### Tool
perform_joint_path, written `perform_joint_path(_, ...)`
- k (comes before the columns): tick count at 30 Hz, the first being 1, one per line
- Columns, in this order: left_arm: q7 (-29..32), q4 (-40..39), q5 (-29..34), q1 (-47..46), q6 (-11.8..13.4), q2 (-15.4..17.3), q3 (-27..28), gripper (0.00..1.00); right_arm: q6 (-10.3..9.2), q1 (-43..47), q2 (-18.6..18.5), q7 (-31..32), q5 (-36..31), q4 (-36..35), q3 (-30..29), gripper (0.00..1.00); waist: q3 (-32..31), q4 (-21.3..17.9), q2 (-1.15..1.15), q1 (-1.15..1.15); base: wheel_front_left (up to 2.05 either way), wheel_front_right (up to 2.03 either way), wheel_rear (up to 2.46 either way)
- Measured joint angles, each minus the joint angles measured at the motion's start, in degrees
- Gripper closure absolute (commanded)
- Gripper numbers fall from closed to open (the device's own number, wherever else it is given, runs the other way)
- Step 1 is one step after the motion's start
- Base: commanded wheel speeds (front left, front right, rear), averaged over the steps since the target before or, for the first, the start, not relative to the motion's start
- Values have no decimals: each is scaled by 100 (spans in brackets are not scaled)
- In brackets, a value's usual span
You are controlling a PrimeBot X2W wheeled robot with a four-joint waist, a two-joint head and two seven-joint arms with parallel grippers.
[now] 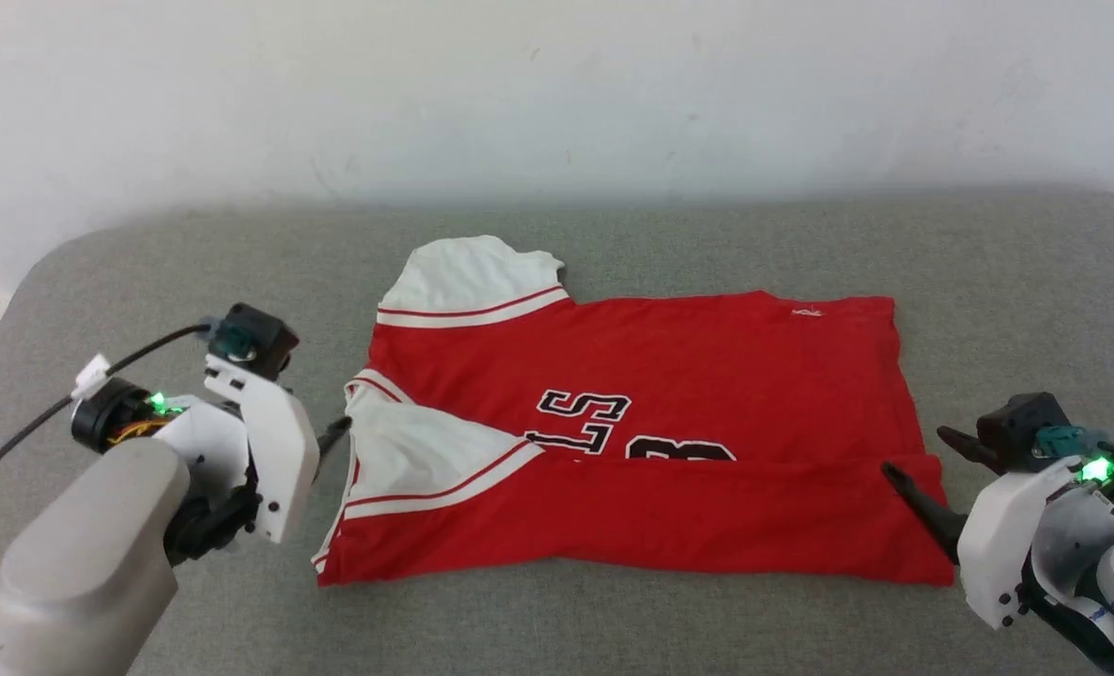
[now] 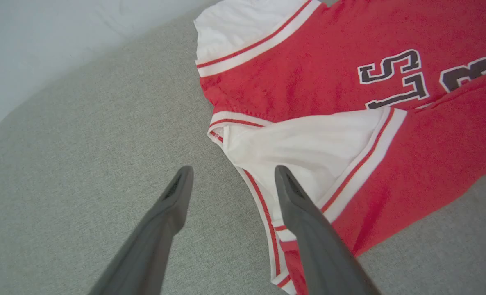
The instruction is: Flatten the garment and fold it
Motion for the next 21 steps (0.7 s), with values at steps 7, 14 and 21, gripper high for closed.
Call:
perform_joint_path(7,1831,-337,-1005,-271,0,275,-655,0,0,45,47,197,-52,-185,-42,0,96,-32,0,0,0,0,0)
perform_joint_path(14,2684,157,-1489,-339,0,149,-915,0,0,-32,101,400,-31,-232,96,0,213,-191,0,1,0,0,0)
perform_joint_path(21,2805,594,-1414,-435,-1,-58,-1335,0,0,-325,148,397,11,-154,243,0,339,-372,0,0,0,0,0)
